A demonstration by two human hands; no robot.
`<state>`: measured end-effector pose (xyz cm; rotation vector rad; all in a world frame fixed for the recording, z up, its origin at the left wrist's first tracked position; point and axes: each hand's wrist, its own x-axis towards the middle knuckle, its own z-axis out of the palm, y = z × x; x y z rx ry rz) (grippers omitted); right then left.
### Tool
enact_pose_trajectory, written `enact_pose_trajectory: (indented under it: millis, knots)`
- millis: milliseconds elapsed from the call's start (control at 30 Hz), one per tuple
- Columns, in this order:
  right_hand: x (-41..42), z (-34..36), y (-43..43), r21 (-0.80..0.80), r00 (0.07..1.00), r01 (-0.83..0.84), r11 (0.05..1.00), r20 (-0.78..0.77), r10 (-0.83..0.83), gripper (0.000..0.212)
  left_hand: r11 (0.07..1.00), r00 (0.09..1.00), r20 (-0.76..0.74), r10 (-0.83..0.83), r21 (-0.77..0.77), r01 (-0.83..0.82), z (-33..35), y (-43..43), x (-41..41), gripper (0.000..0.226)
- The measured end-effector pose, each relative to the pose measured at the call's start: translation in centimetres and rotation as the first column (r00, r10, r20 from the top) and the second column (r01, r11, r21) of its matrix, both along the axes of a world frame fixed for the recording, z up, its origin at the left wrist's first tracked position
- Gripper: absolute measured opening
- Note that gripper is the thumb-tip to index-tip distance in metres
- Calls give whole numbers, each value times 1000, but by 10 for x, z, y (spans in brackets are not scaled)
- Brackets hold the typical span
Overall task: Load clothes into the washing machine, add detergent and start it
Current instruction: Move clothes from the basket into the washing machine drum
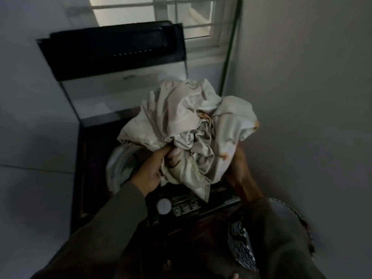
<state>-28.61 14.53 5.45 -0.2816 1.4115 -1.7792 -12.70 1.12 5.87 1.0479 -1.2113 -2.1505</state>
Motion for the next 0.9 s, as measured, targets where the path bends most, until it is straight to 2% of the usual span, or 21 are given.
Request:
enact_pose_trajectory:
  millis: [67,100,133,167,200,300,400,467,500,600,700,767,900]
  knots:
    - [22,5,-30,84,972,-184,979,-131,194,120,992,998,19,62,-114,-59,4,-20,12,44]
    - [31,11,-43,79,951,-245,966,-172,255,131,983,997,46,56,-176,-47,6,-28,20,55]
    - [43,18,-54,57,928,-282,958,-237,287,124,975,998,48,52,-220,-40,4,-37,27,51]
    - [52,26,-66,34,908,-303,952,-292,300,103,967,997,59,41,-252,-24,10,-42,34,38]
    - [59,31,-75,14,882,-333,943,-349,317,83,953,999,36,21,-304,-9,8,-52,39,35]
    - [74,35,-95,-41,856,-354,934,-415,306,55,873,997,72,12,-487,24,12,-72,48,64]
    - [79,26,-105,-69,882,-316,946,-389,266,42,891,990,142,-14,-448,77,12,-91,53,76]
    - [76,13,-113,-50,896,-305,951,-355,268,45,904,976,214,-48,-406,134,13,-98,60,89]
    - [74,7,-112,-30,902,-281,959,-350,253,53,917,977,203,-67,-373,141,14,-99,62,86]
    - [64,-12,-116,52,860,-330,942,-395,323,70,992,997,-32,-74,-102,70,14,-102,67,47]
    - [49,-33,-116,125,812,-384,915,-427,399,75,992,988,-95,118,44,-114,-5,-109,69,64]
    - [37,-44,-116,197,775,-411,890,-438,455,87,977,982,-50,181,119,-174,-23,-115,73,80]
    - [9,-73,-120,350,699,-448,823,-437,566,80,958,976,95,197,192,-212,-57,-121,72,86]
